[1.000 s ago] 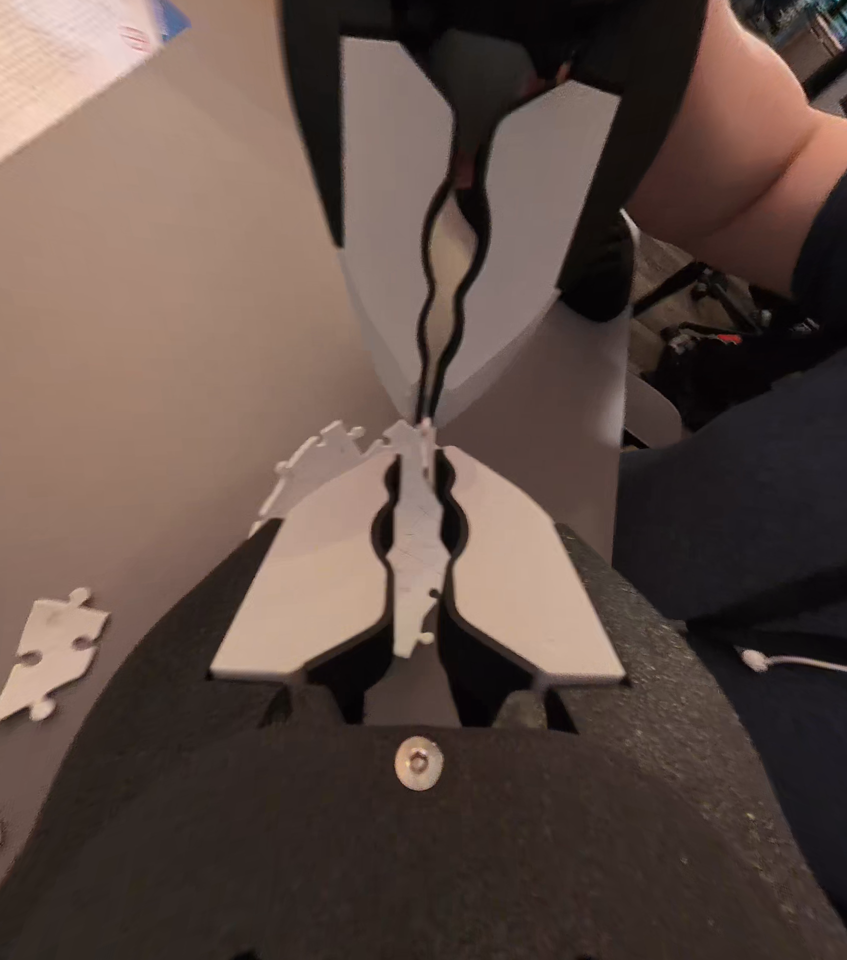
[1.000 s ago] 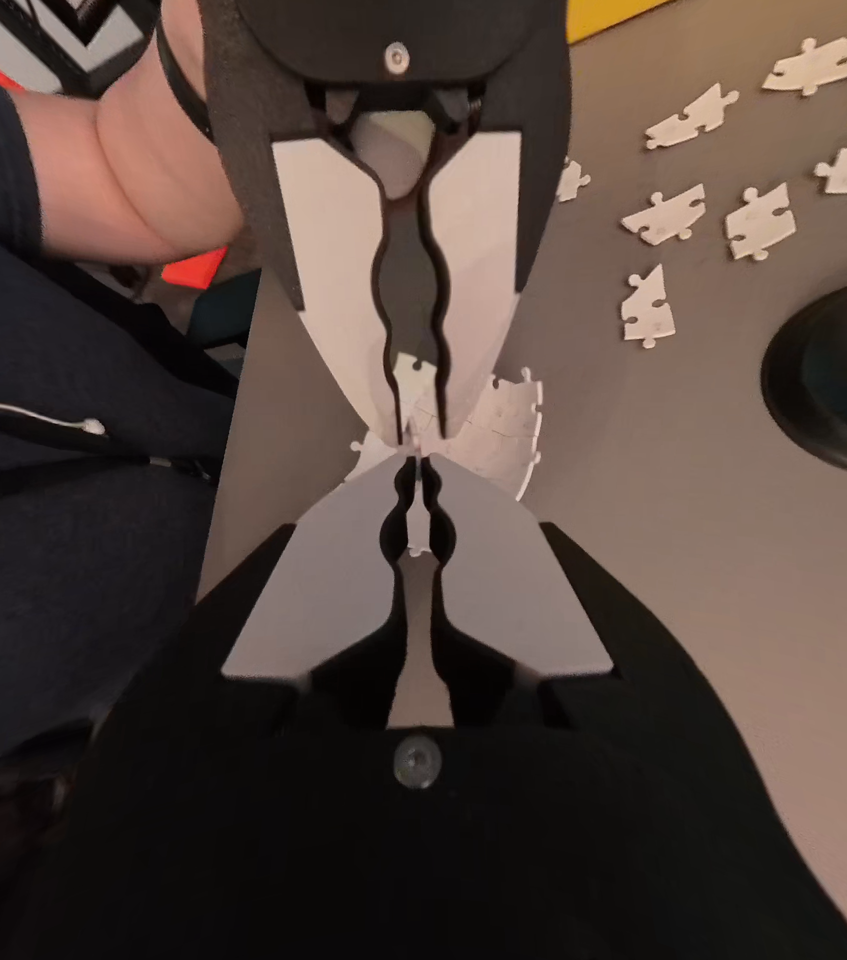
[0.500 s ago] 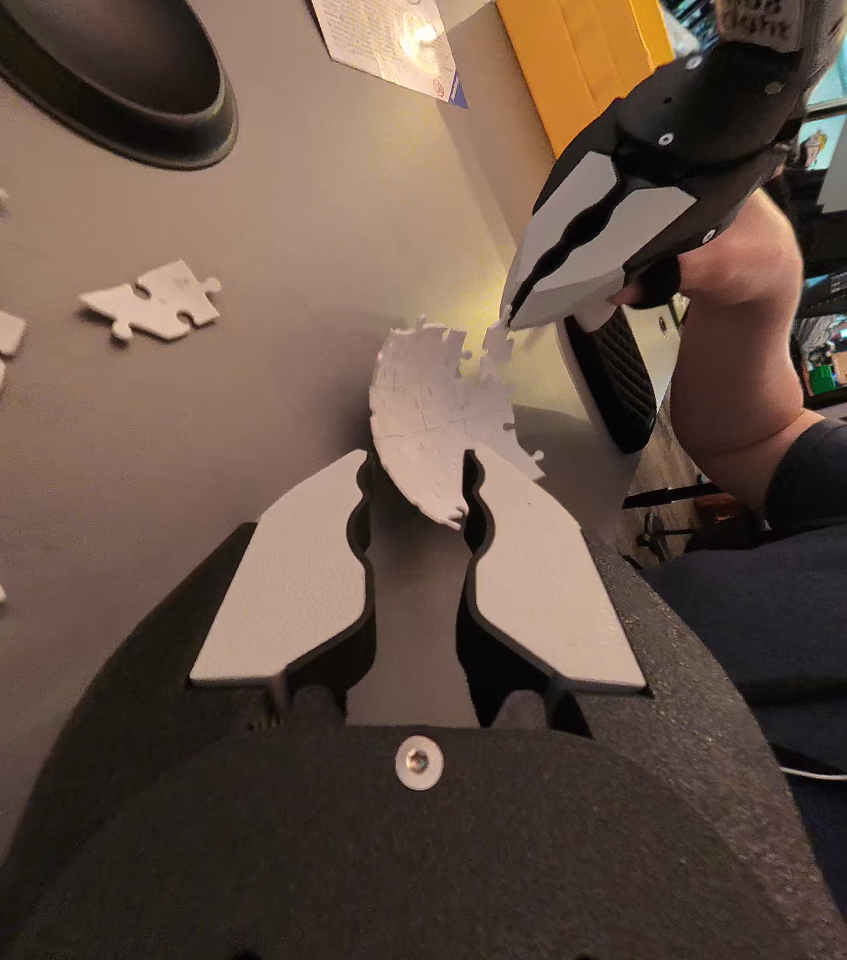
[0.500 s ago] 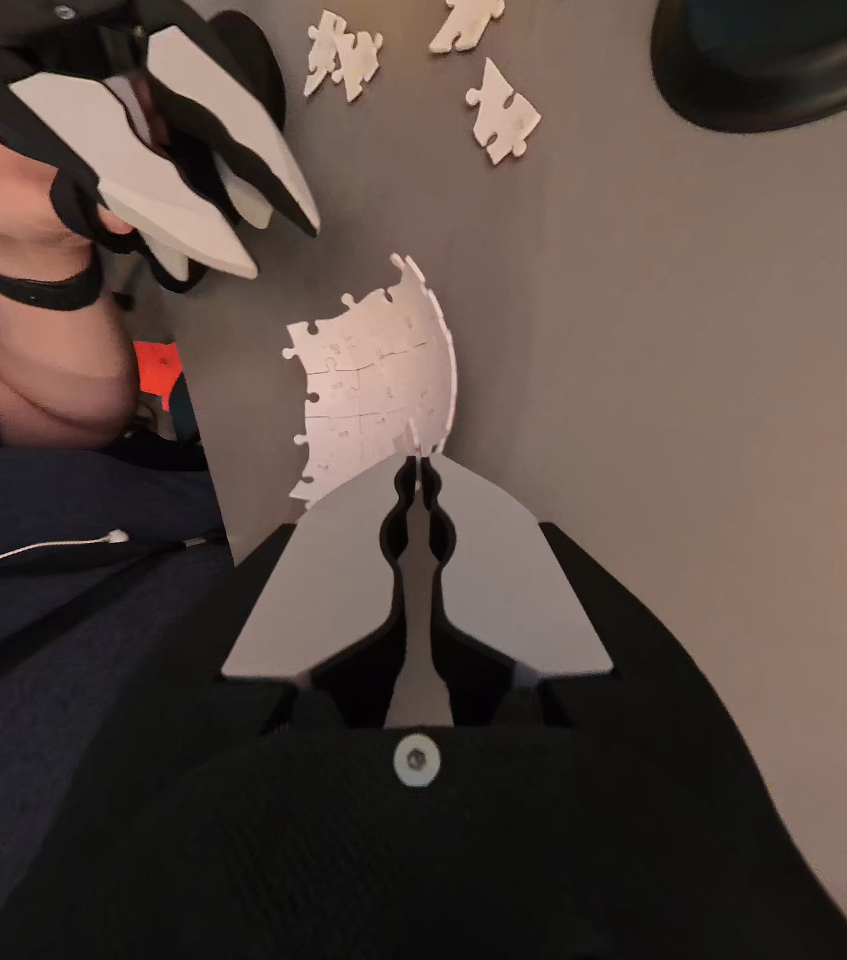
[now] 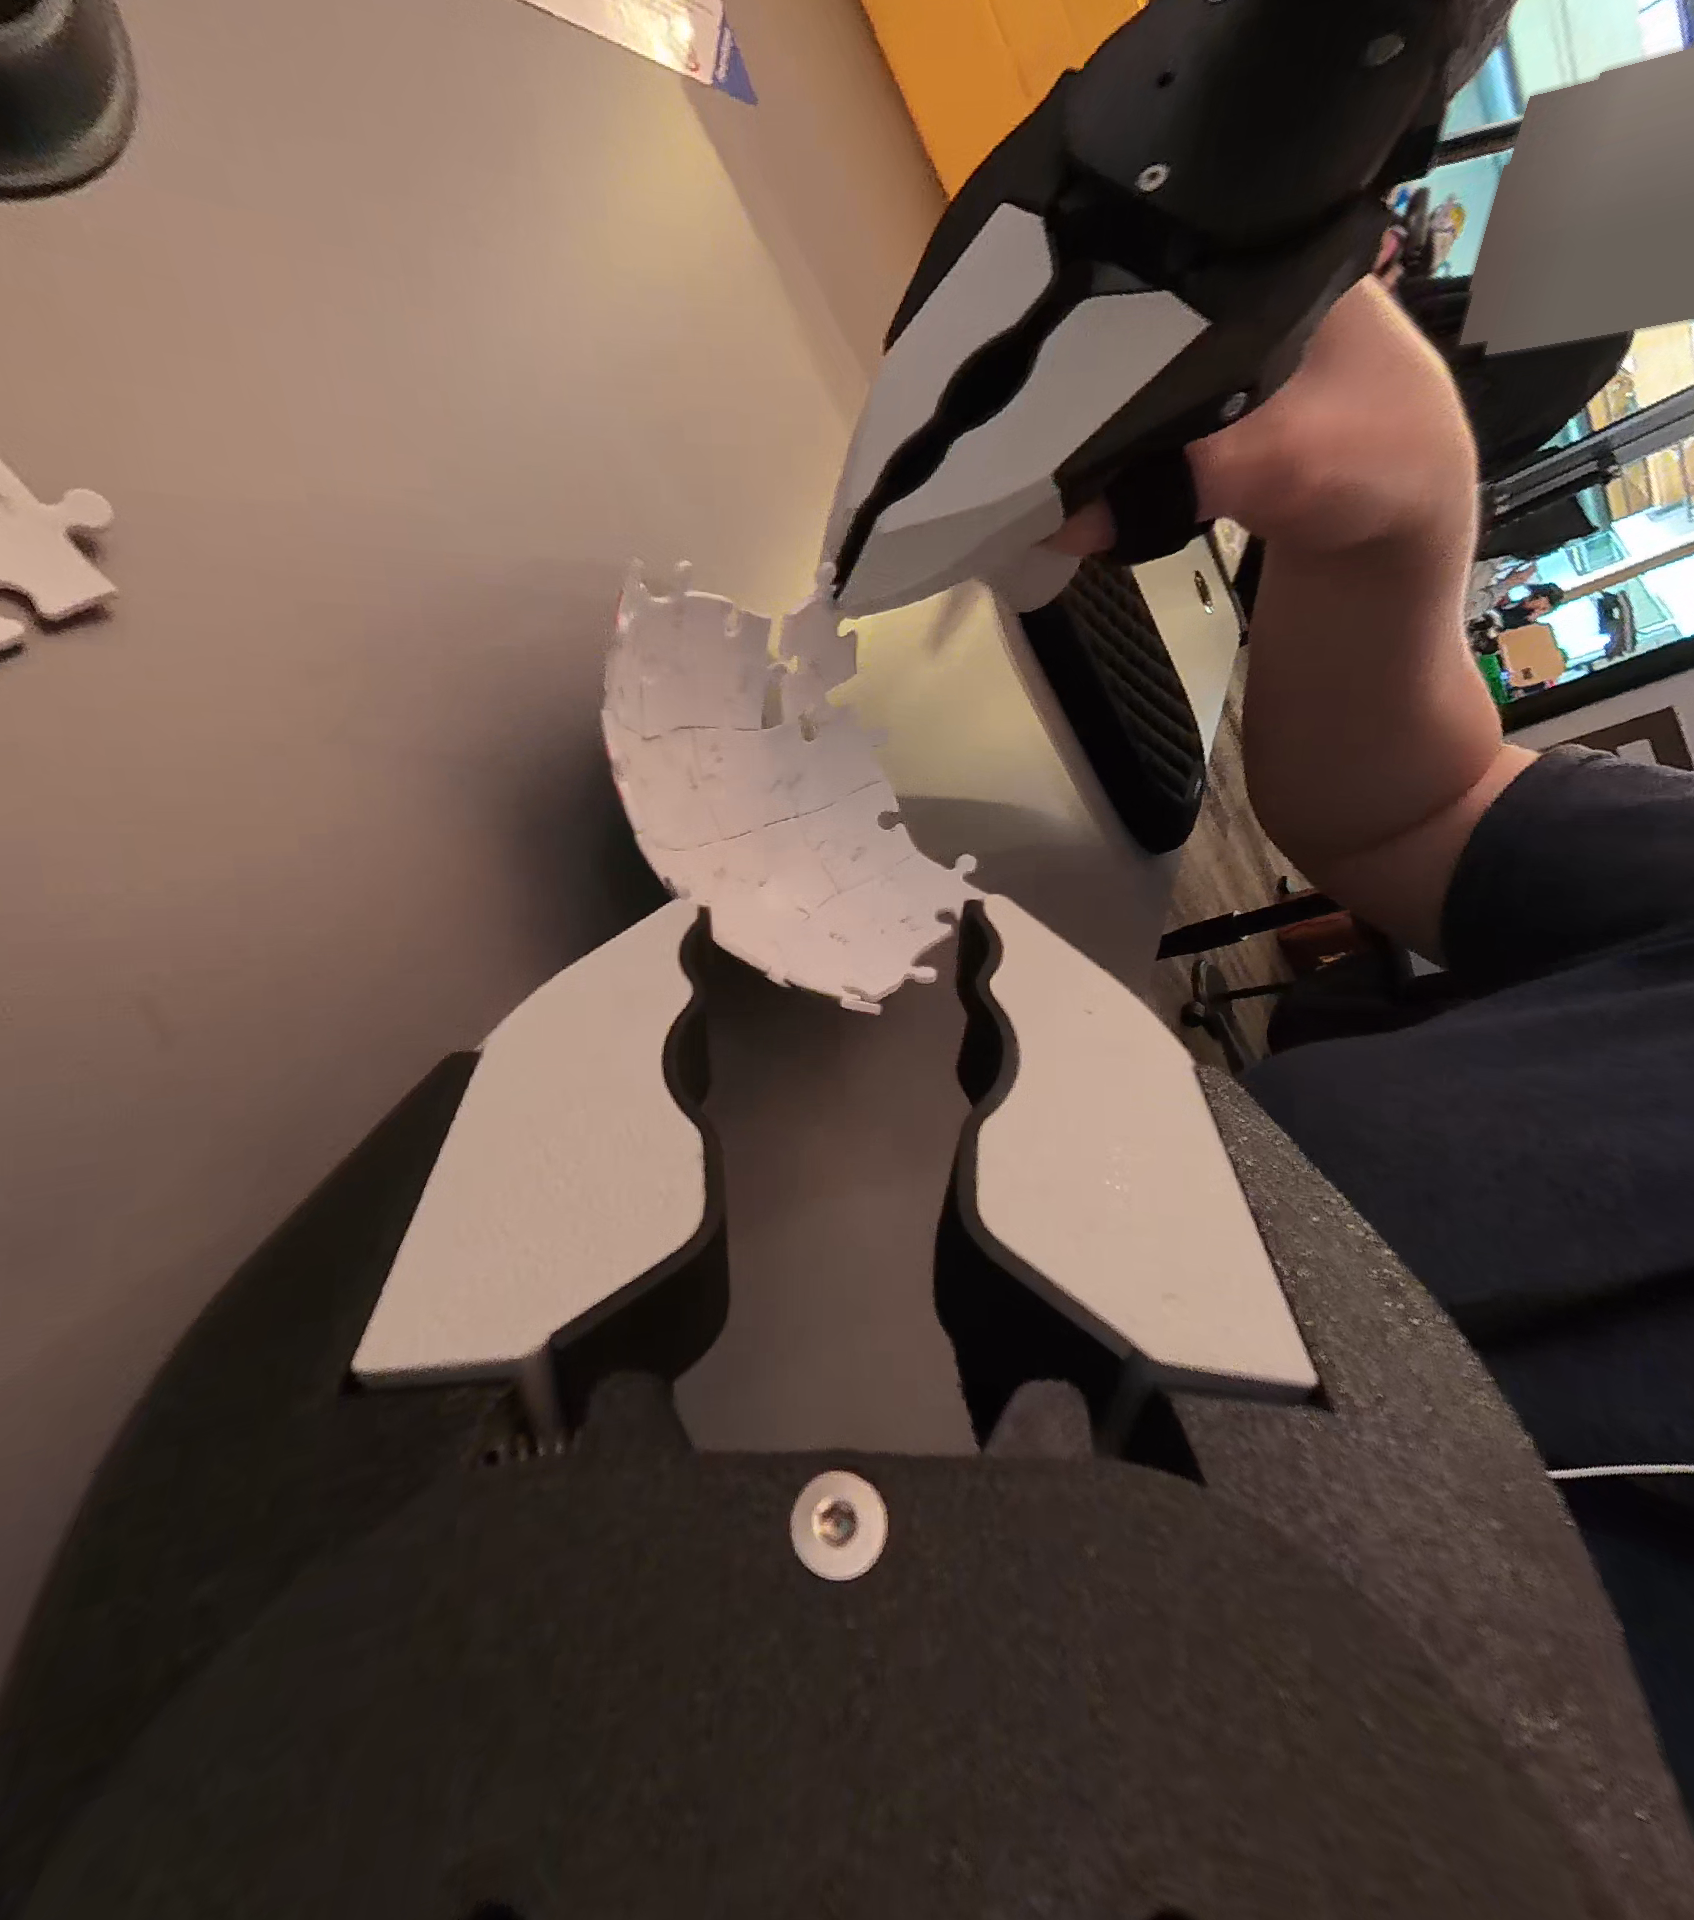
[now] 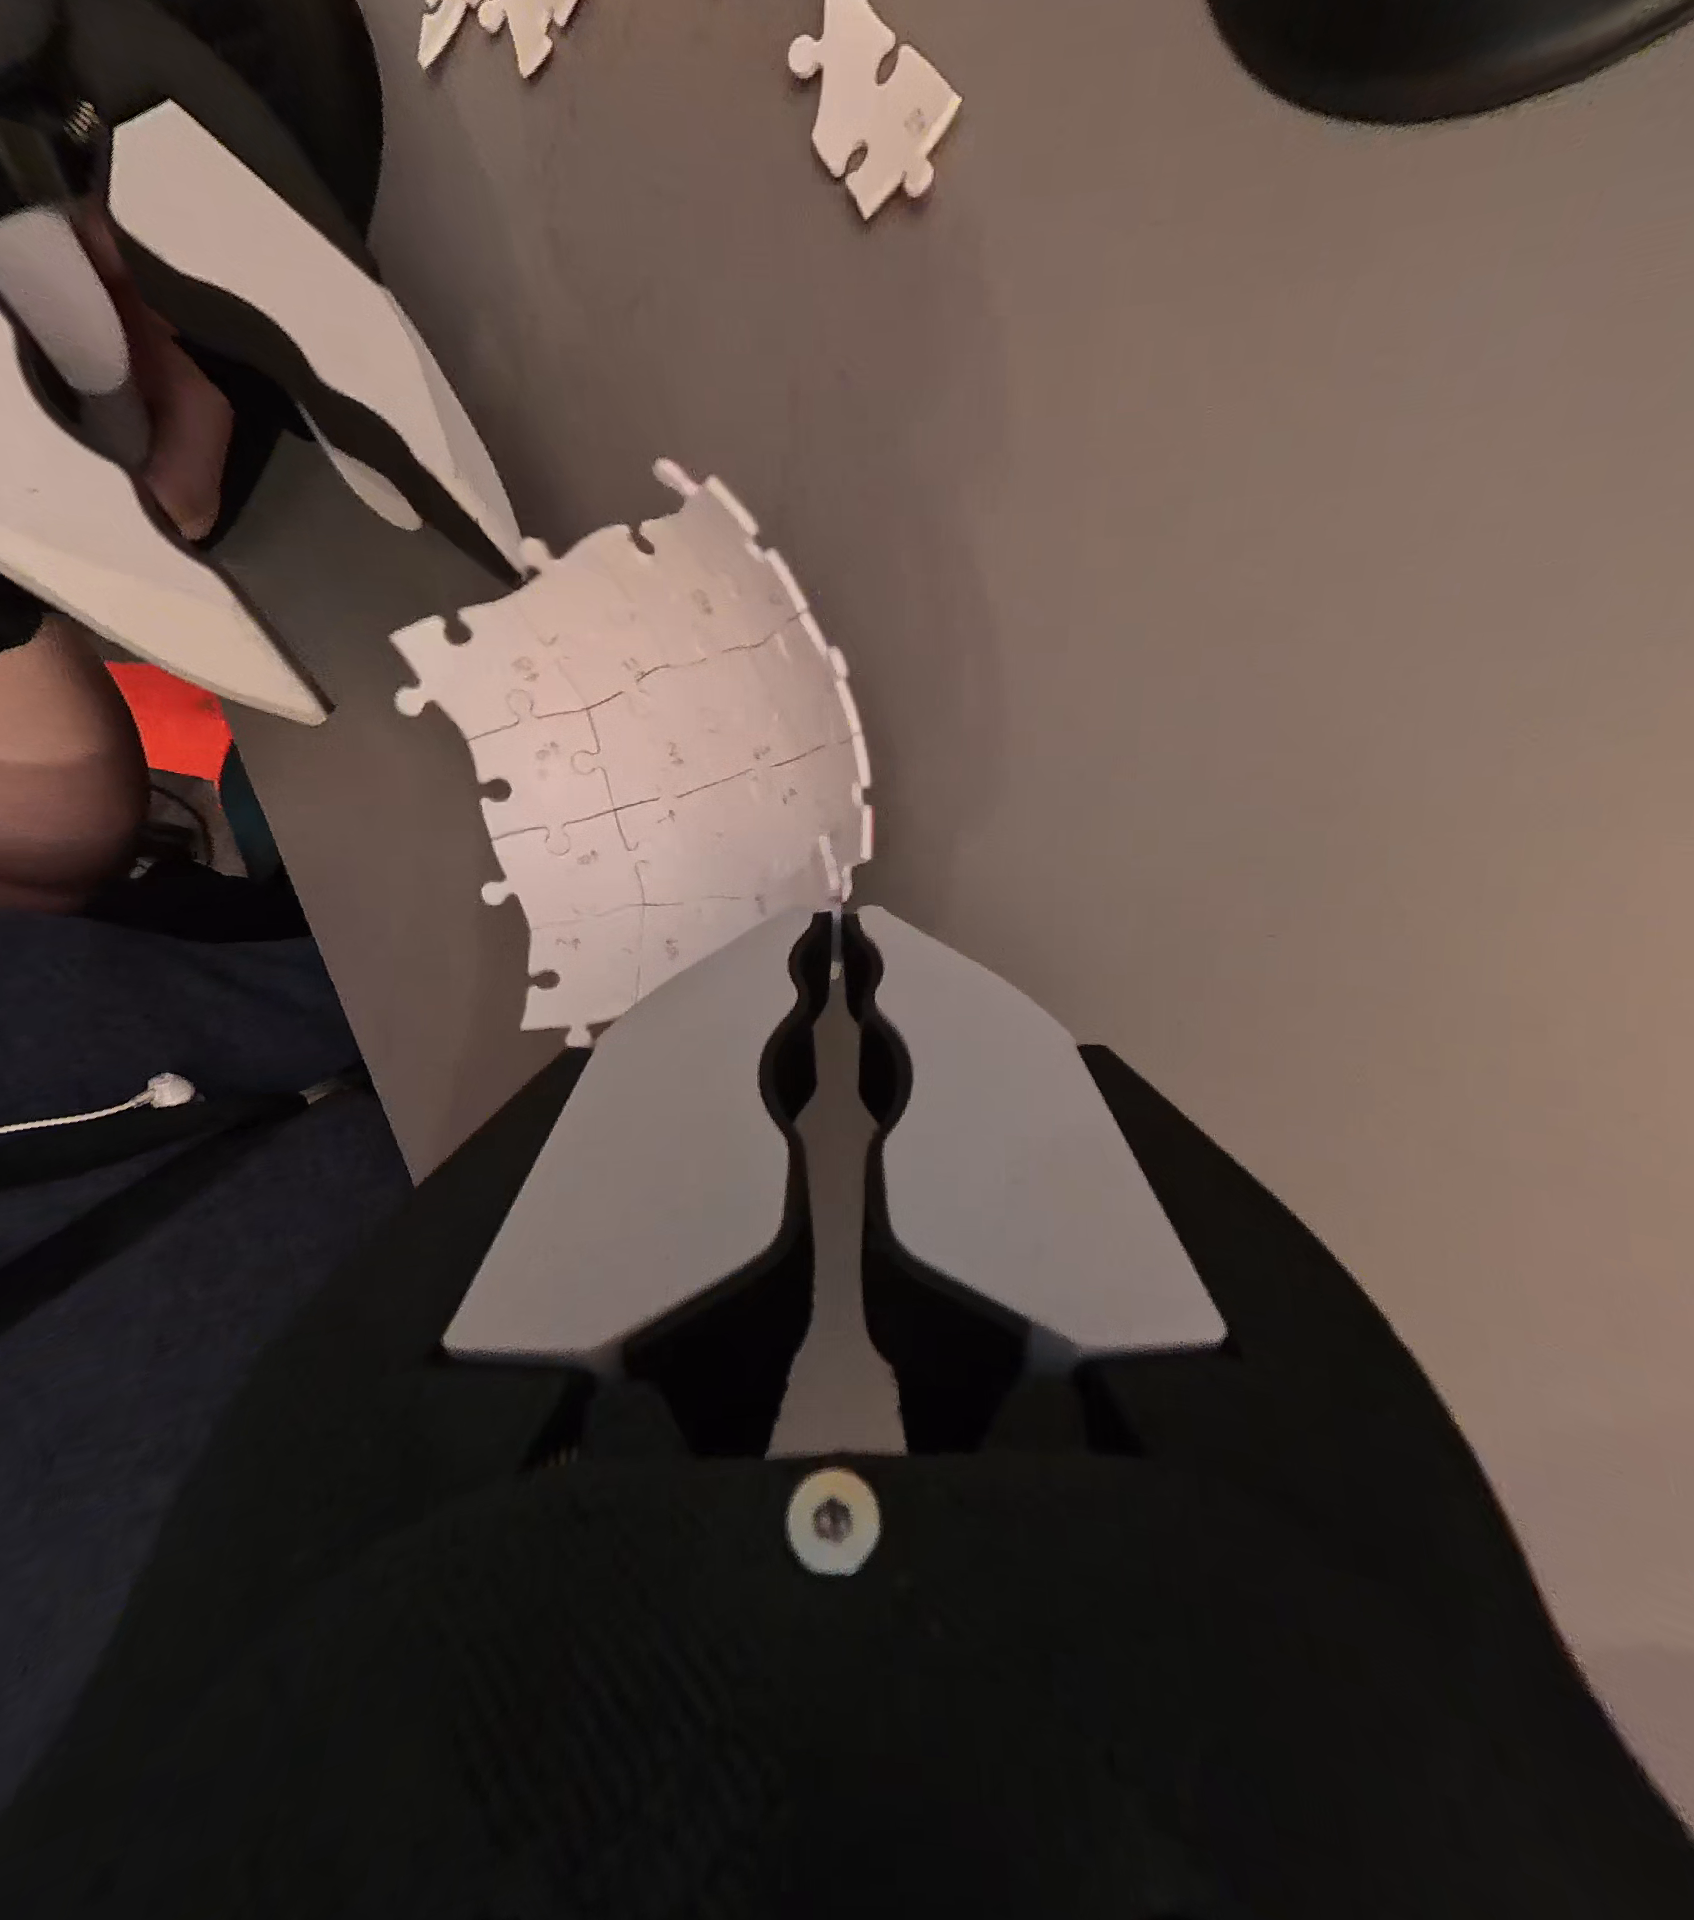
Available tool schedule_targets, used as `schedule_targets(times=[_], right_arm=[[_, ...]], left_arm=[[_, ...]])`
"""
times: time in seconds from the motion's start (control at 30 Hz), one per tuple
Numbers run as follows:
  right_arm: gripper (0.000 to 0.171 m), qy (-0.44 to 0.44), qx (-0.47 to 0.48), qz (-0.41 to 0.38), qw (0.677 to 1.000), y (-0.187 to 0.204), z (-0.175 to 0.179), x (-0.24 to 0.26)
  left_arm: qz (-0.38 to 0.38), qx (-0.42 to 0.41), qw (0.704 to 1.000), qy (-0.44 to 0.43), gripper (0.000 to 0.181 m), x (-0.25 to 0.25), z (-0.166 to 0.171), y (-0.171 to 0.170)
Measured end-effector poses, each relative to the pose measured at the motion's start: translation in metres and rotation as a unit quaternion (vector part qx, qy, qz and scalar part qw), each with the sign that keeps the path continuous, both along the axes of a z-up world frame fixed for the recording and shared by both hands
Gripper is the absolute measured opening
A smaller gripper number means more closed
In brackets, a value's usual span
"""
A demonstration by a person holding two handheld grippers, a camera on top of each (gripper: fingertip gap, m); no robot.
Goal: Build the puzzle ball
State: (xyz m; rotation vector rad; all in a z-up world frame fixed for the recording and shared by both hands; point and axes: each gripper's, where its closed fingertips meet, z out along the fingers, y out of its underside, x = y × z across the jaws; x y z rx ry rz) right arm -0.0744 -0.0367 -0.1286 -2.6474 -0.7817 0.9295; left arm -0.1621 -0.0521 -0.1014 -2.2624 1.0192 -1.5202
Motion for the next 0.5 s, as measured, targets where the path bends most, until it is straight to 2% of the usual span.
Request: schedule_targets(times=[0.5], right_arm=[[0.003, 0.013, -0.01, -0.019, 1.0, -0.003, -0.012, 0.008]], left_arm=[[-0.012, 0.016, 1.0, -0.023, 0.042, 0.011, 0.017, -0.011]])
